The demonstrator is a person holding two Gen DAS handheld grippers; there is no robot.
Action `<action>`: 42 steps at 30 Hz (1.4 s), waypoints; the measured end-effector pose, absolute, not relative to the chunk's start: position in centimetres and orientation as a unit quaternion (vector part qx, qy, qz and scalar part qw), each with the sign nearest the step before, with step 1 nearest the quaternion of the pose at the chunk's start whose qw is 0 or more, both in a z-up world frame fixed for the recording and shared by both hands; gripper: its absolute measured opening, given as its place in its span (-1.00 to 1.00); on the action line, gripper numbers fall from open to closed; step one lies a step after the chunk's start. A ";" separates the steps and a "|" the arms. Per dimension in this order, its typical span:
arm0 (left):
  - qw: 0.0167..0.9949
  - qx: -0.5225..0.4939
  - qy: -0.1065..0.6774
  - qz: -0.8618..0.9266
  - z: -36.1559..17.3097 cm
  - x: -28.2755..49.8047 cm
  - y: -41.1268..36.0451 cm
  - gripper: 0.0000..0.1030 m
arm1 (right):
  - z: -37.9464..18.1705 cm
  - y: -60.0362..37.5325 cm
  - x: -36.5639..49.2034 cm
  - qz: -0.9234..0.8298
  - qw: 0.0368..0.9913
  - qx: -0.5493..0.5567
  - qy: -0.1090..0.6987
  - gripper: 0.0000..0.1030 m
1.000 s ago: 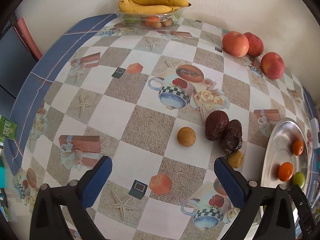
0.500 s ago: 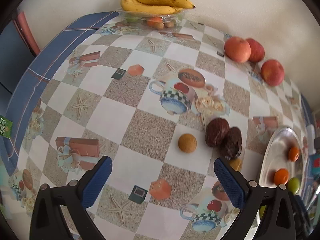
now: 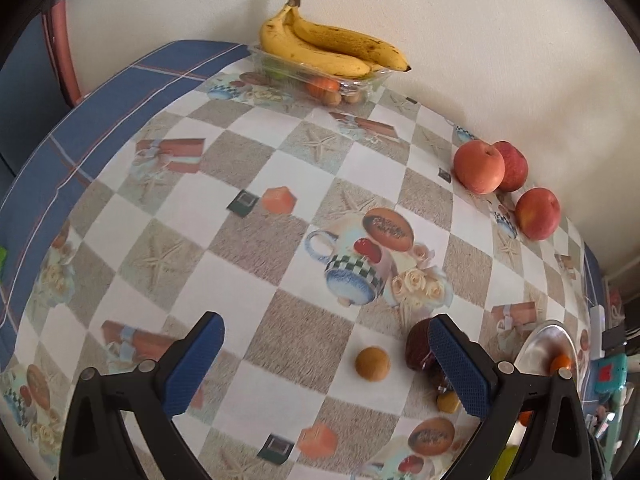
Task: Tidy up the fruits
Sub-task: 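Close the left tool on a dark red date while the right tool grasps another date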
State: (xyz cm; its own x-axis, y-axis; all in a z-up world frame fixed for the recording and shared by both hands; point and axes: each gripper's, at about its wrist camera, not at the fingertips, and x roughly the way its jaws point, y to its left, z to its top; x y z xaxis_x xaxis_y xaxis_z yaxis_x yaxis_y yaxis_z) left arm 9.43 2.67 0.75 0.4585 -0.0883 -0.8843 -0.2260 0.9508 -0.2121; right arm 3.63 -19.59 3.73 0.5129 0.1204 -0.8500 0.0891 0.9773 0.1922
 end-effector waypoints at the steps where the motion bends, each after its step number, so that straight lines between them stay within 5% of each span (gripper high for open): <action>1: 0.841 -0.148 0.519 0.038 0.6 9.8 2.4 1.00 | 3.5 -19.3 3.9 0.011 0.861 0.107 0.496 0.66; 3: 0.836 -0.150 0.527 0.019 0.1 10.4 1.9 1.00 | 2.9 -18.5 4.9 0.017 0.856 0.108 0.505 0.44; 13: 0.812 -0.146 0.564 -0.036 -1.8 12.0 -1.0 0.94 | -0.5 -14.5 7.8 0.058 0.831 0.079 0.547 0.29; 22: 0.786 -0.163 0.591 -0.081 -3.3 12.8 -2.7 0.45 | -2.6 -13.4 8.8 0.063 0.819 0.056 0.568 0.08; 29: 0.770 -0.189 0.598 -0.117 -3.7 12.7 -3.3 -0.29 | -2.9 -13.7 8.7 0.065 0.816 0.070 0.570 -0.28; 42: 0.788 -0.199 0.572 -0.109 -0.8 11.8 -1.2 -0.29 | -0.2 -13.8 7.2 0.079 0.832 0.072 0.544 -0.31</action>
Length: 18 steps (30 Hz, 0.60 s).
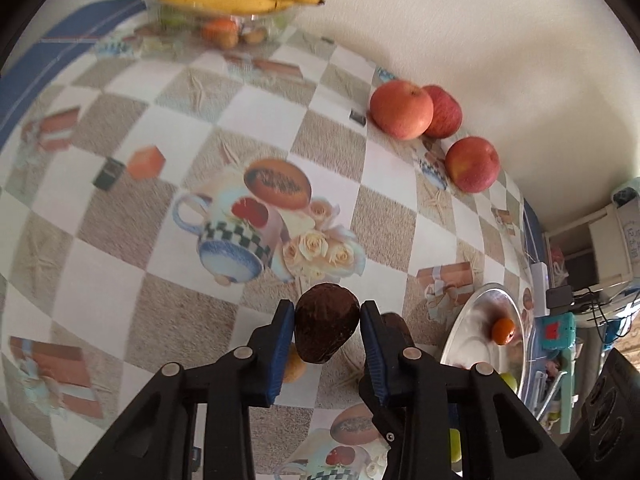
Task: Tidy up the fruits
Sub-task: 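Close the left tool on a dark red date while the right tool grasps another date, then carry both dates into the steel bowl and open both tools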
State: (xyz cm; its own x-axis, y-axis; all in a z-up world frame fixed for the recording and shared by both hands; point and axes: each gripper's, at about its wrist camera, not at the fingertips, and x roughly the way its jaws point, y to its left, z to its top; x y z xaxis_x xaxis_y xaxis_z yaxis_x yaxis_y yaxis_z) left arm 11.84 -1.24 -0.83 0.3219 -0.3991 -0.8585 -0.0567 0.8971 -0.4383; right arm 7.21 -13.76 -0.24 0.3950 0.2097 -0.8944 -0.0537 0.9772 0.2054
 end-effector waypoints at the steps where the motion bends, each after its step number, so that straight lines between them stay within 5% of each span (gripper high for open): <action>1: 0.789 -0.200 0.570 -0.109 -0.6 11.9 -1.2 -0.29 | -0.1 -13.7 7.2 0.079 0.833 0.070 0.543 -0.31; 18: 0.804 -0.175 0.549 -0.149 2.3 10.9 -4.9 -0.29 | 1.5 -19.9 6.2 0.032 0.846 0.134 0.515 -0.33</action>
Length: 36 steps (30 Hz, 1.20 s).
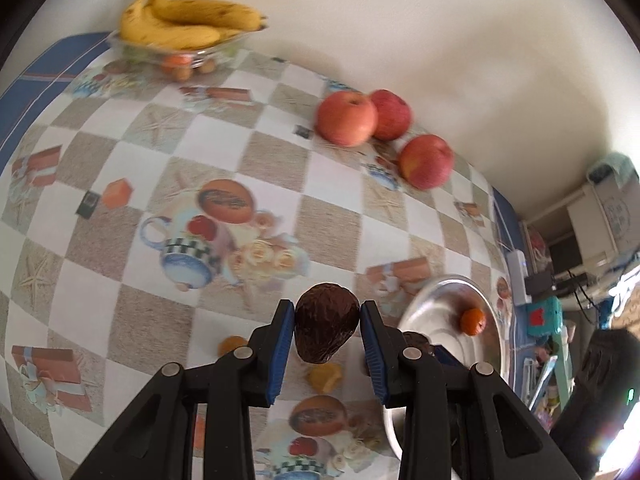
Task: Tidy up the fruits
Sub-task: 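Carry both dates into the steel bowl and open both tools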
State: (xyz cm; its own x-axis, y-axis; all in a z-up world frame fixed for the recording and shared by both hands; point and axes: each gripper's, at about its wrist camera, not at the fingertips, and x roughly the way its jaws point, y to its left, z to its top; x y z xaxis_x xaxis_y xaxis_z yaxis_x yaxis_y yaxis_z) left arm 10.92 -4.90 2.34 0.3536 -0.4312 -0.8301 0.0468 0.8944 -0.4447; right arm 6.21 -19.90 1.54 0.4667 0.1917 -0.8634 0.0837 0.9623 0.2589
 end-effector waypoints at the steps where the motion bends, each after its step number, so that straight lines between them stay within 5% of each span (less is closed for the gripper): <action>1: 0.804 -0.170 0.548 -0.152 2.5 10.8 -5.3 -0.29 | 1.6 -20.6 6.1 0.029 0.845 0.145 0.513 -0.41; 12: 0.795 -0.155 0.563 -0.167 1.6 10.2 -7.5 -0.29 | 2.2 -26.4 4.9 -0.012 0.840 0.224 0.493 -0.51; 22: 0.801 -0.180 0.564 -0.085 0.6 11.2 -2.3 -0.29 | 1.8 -20.8 6.9 0.042 0.846 0.155 0.508 -0.51; 24: 0.797 -0.185 0.569 -0.080 0.2 11.3 -1.7 -0.29 | 1.3 -19.5 7.7 0.056 0.844 0.152 0.511 -0.42; 26: 0.795 -0.193 0.570 -0.074 0.0 11.5 -1.3 -0.30 | 0.9 -18.5 8.3 0.052 0.845 0.142 0.512 -0.04; 36: 0.782 -0.221 0.578 -0.068 -1.1 12.0 0.2 -0.30 | -1.7 -16.2 9.9 0.038 0.832 0.085 0.547 0.00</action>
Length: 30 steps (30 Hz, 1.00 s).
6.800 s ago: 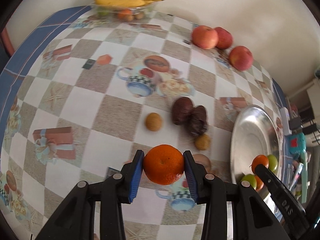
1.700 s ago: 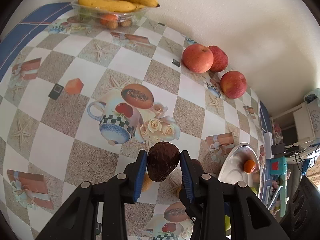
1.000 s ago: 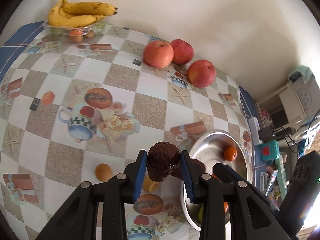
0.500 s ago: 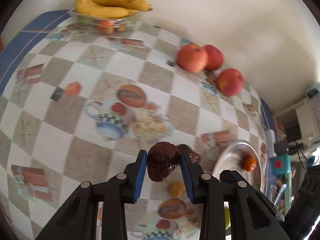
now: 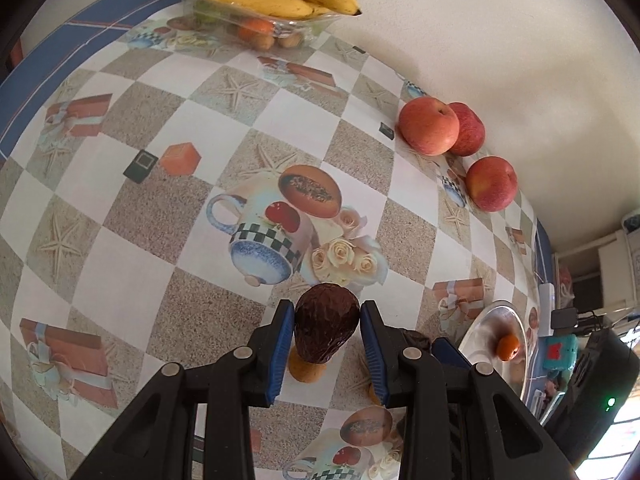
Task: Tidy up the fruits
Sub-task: 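Carry both dates into the steel bowl and open both tools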
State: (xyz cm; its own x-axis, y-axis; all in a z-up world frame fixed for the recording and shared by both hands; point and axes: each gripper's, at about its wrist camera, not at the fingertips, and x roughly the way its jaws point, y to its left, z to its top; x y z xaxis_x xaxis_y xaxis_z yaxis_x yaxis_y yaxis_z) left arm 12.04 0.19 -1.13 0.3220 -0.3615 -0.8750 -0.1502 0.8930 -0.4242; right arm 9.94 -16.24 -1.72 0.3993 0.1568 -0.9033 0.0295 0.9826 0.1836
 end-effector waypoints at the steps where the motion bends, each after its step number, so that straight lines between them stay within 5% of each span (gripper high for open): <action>1: 0.782 -0.222 0.579 -0.066 -1.1 12.0 0.3 -0.30 | -1.9 -16.1 10.0 0.038 0.832 0.078 0.548 0.02; 13: 0.782 -0.223 0.579 -0.061 -1.4 12.1 0.5 -0.30 | -3.0 -14.1 10.2 0.040 0.829 0.016 0.558 0.14; 30: 0.792 -0.171 0.568 -0.145 1.2 10.5 -6.4 -0.30 | 2.4 -22.2 8.0 -0.027 0.852 0.119 0.510 0.13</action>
State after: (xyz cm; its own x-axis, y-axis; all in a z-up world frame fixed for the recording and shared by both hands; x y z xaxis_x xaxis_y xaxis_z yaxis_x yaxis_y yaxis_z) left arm 10.46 -6.44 1.19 0.3134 -0.4230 -0.8502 0.0358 0.8999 -0.4346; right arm 8.01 -22.21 2.41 0.4785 0.0746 -0.8749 0.1671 0.9704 0.1741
